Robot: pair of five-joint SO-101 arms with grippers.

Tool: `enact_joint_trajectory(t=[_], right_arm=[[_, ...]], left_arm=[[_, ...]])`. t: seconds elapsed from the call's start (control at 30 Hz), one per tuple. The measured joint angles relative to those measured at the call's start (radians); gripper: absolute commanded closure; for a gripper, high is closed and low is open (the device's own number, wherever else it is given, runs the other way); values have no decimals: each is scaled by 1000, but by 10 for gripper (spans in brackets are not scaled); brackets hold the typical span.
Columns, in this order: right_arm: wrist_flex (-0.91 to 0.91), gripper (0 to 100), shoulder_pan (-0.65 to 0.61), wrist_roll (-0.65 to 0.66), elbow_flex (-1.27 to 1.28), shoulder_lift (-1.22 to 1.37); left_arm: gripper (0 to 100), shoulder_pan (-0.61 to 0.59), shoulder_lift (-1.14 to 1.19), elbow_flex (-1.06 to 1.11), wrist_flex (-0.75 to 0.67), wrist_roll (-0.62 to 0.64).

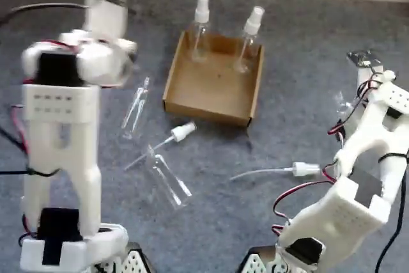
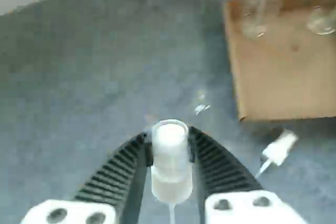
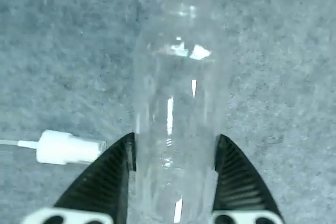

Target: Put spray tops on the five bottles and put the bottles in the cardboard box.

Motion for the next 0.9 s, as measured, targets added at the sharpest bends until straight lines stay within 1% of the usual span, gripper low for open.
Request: enact_joint_trajectory(t=[0.1, 0.2, 0.27, 0.33, 0.43, 0.63, 0.7, 0.8, 0.9], right_arm=[[-3, 918, 3, 0, 0, 0], [-3, 918, 3, 0, 0, 0], [-3, 918, 3, 0, 0, 0], [-3, 918, 3, 0, 0, 0], [-3, 918, 3, 0, 0, 0], [-3, 918, 3, 51, 0, 0], [-3, 918, 3, 61, 0, 0], [-3, 918, 3, 64, 0, 0], [-3, 918, 3, 64, 0, 0]], left_arm=[[998, -103, 92, -17, 52, -26], [998, -181, 181, -15, 57, -31], [998, -212, 235, 6, 58, -35], [998, -219, 296, 40, 38, -35], [998, -219, 390, 81, -34, -35], [995, -219, 569, 74, -176, -35], [971, -219, 629, 51, -209, -35], [905, -219, 712, 5, -222, -35], [896, -218, 779, -37, -227, -35]])
